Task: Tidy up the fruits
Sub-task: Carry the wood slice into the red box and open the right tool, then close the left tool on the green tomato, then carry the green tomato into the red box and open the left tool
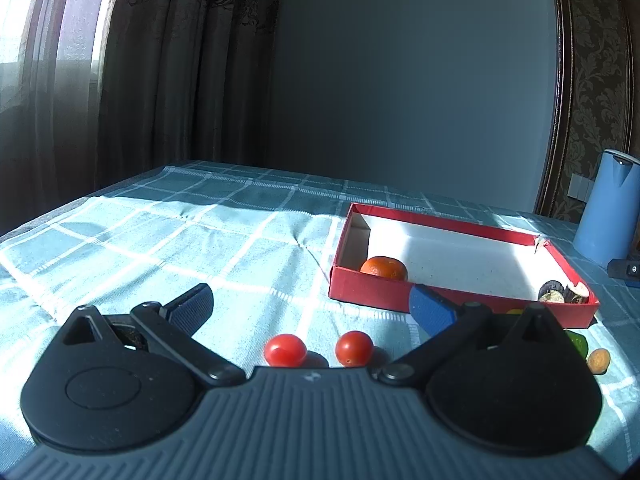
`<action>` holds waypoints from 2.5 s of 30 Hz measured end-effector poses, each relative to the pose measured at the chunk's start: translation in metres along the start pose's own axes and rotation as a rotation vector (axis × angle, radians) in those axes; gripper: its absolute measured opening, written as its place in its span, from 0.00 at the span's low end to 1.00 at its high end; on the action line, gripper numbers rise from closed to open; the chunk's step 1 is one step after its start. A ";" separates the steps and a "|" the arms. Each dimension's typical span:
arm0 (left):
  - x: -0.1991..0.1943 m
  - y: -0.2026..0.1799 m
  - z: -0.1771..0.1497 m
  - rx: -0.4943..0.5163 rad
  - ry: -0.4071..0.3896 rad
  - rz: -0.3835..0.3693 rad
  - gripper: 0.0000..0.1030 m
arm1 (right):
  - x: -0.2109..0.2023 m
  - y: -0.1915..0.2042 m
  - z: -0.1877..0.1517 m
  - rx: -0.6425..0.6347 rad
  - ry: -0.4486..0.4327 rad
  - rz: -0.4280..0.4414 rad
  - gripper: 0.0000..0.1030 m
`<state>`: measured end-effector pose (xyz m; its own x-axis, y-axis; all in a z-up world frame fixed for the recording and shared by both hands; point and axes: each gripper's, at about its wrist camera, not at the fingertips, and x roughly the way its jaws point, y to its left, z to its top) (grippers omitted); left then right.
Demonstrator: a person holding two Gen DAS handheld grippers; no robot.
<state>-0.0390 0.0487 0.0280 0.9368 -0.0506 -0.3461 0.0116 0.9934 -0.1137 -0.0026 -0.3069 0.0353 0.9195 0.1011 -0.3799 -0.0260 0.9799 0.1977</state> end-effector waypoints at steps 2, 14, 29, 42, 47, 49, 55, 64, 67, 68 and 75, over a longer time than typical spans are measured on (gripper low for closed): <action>-0.002 -0.002 -0.001 0.014 -0.003 -0.024 1.00 | -0.010 -0.006 -0.009 0.014 -0.011 -0.042 0.70; -0.020 -0.049 -0.016 0.273 -0.028 -0.146 0.94 | -0.003 -0.038 -0.038 0.171 0.119 -0.041 0.71; 0.006 -0.096 -0.029 0.472 0.136 -0.222 0.78 | -0.002 -0.038 -0.039 0.181 0.130 -0.037 0.75; 0.017 -0.106 -0.034 0.506 0.213 -0.237 0.31 | -0.001 -0.037 -0.040 0.181 0.133 -0.035 0.76; 0.018 -0.108 -0.031 0.473 0.214 -0.200 0.30 | -0.001 -0.037 -0.040 0.181 0.133 -0.036 0.77; 0.018 -0.110 -0.029 0.460 0.210 -0.168 0.30 | -0.001 -0.037 -0.040 0.180 0.134 -0.036 0.77; 0.030 -0.104 -0.019 0.369 0.266 -0.079 0.30 | 0.000 -0.035 -0.040 0.168 0.139 -0.040 0.78; 0.052 -0.074 0.007 0.174 0.222 0.058 0.30 | 0.001 -0.031 -0.040 0.138 0.151 -0.054 0.79; 0.058 -0.069 0.017 0.158 0.208 0.088 0.30 | 0.001 -0.031 -0.040 0.135 0.152 -0.054 0.80; 0.059 -0.069 0.021 0.157 0.201 0.091 0.30 | 0.001 -0.031 -0.040 0.133 0.152 -0.055 0.80; 0.072 -0.085 0.047 0.177 0.159 0.119 0.30 | 0.001 -0.029 -0.040 0.123 0.158 -0.057 0.81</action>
<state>0.0441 -0.0348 0.0565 0.8690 0.0659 -0.4905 -0.0212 0.9951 0.0962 -0.0162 -0.3279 -0.0069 0.8451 0.0810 -0.5285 0.0812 0.9575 0.2766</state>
